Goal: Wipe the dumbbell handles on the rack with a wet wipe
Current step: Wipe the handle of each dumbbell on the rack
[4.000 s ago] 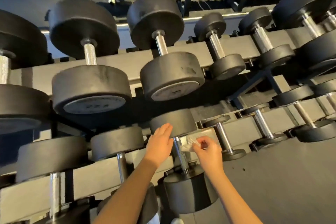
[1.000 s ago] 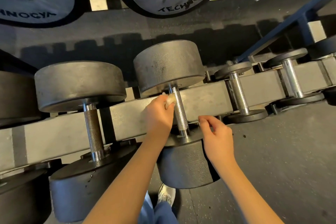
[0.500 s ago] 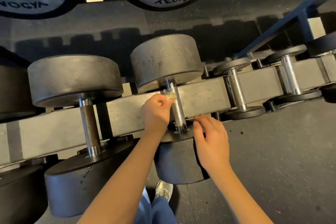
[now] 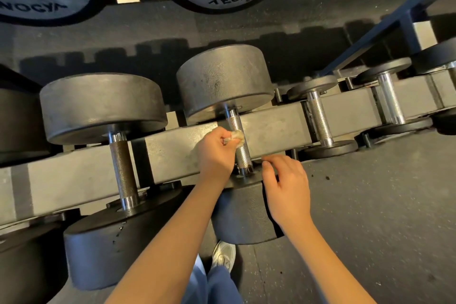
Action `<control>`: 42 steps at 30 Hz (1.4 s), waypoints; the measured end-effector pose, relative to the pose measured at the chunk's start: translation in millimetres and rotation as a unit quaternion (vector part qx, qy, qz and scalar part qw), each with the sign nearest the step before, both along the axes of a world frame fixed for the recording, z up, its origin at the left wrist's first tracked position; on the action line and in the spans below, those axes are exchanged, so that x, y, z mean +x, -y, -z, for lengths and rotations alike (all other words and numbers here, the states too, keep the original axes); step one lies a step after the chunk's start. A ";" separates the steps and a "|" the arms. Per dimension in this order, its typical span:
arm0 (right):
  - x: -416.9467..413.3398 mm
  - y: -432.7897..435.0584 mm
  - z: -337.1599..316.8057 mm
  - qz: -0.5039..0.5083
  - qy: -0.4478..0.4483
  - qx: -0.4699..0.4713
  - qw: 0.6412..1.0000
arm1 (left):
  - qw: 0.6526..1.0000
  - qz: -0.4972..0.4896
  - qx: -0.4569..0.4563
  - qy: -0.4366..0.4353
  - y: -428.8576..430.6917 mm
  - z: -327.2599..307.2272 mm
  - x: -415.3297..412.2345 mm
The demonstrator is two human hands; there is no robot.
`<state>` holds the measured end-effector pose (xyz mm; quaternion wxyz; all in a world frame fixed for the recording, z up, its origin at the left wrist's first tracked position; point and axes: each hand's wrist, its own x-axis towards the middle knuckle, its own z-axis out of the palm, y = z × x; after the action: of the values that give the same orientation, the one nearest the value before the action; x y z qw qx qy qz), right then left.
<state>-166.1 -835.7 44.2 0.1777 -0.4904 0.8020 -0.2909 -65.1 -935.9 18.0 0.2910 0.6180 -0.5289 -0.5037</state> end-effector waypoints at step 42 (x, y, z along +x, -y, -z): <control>-9.1 17.0 -25.6 -0.059 0.107 0.071 0.990 | 0.982 0.172 0.050 0.051 -0.7 -27.3 21.7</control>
<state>-175.3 -852.7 69.9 0.3137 -0.4887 0.7669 -0.2731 -43.4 -935.2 45.3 0.1413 0.5565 -0.6158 -0.5395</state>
